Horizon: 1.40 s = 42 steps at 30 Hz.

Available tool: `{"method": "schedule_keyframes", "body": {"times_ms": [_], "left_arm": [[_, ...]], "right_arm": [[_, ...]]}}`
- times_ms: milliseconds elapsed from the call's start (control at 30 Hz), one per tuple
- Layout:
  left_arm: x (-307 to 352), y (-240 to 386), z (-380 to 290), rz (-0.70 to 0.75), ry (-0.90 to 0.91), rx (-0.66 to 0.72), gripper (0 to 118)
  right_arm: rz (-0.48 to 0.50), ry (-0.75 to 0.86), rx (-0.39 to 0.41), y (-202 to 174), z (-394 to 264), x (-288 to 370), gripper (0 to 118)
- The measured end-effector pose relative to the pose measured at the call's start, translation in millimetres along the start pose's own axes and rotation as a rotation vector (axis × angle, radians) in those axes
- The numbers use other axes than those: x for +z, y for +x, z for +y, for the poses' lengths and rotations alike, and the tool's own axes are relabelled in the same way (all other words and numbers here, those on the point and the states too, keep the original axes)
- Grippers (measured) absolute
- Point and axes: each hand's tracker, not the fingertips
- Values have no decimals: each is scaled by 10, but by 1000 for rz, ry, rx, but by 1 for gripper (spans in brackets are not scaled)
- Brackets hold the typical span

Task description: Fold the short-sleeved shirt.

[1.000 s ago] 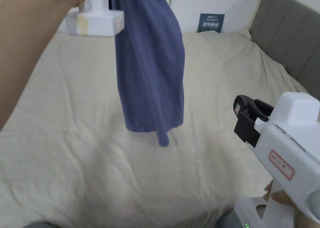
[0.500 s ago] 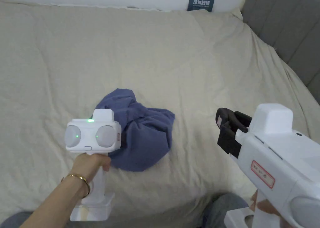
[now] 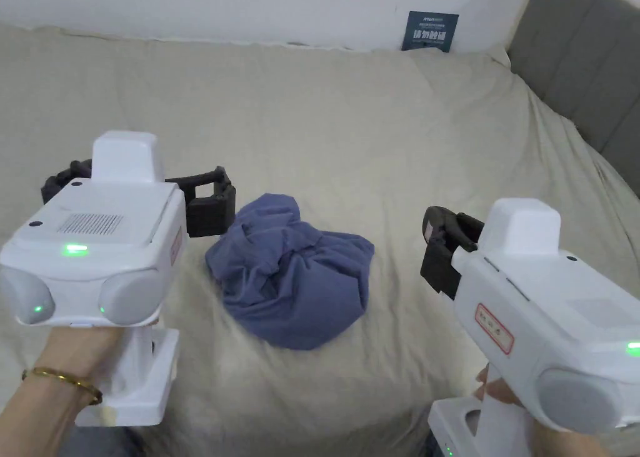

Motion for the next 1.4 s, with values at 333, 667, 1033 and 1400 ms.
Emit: {"method": "schedule_keyframes", "body": {"times_ms": [333,667,1033,1400], "left_arm": [[571,-134,-299,104,11,-11,0],[575,-248,-408,3,-90,74,0],[-837,-181,108,-117,-378,149,105],[-2547,495,-439,-92,-808,23,118]], "right_arm": [[28,67,26,-171,38,283,1],[45,39,23,-192,-60,263,1],[58,11,15,-120,-1,-98,1],[23,-88,-9,59,-81,-651,1]]}}
